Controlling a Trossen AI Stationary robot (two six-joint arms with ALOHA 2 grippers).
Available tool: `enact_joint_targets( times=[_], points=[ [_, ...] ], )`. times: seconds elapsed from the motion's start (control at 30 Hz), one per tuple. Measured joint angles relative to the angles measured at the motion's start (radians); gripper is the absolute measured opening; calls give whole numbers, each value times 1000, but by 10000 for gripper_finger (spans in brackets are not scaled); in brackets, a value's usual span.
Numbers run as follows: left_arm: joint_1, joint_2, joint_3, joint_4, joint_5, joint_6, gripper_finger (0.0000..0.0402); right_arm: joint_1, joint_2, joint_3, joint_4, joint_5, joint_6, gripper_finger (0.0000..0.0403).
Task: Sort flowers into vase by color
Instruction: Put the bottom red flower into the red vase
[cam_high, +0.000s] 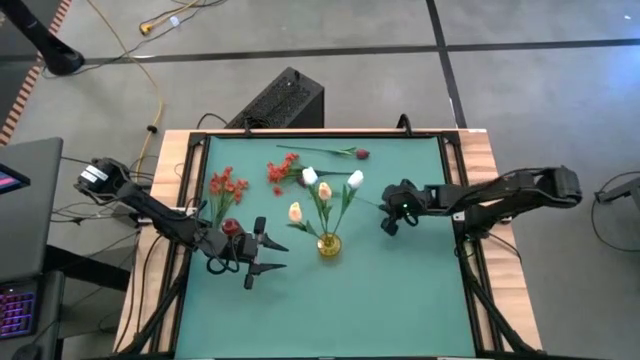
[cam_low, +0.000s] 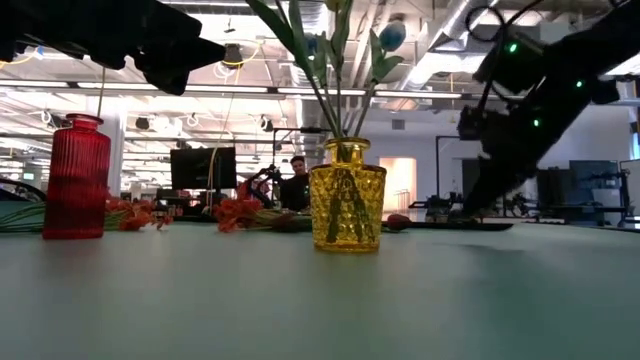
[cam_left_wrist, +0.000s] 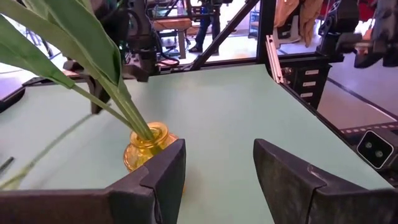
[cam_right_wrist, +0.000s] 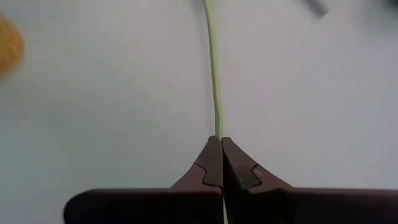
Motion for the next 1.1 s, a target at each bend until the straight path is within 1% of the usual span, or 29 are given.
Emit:
enact_joint_targets(
  times=[0.23,0.37,0.5,0.6,0.7,0.83,0.93,1.1],
  points=[
    [0,0,0,12,0,1,178,26,-164,2,64,154,100,16],
    [0,0,0,16,0,1,178,56,-228,3,176,158,79,16],
    [0,0,0,16,0,1,178,103,-270,4,327,180,30,16],
    [0,0,0,16,0,1,178,142,-287,4,462,232,-24,16],
    [0,0,0,16,0,0,178,177,-291,4,599,297,-111,16],
    [0,0,0,16,0,0,178,220,-284,5,776,308,-212,16],
    [0,0,0,23,0,0,178,272,-282,6,828,307,-257,16],
    [0,0,0,64,11,0,178,386,-277,6,849,307,-267,16]
  ],
)
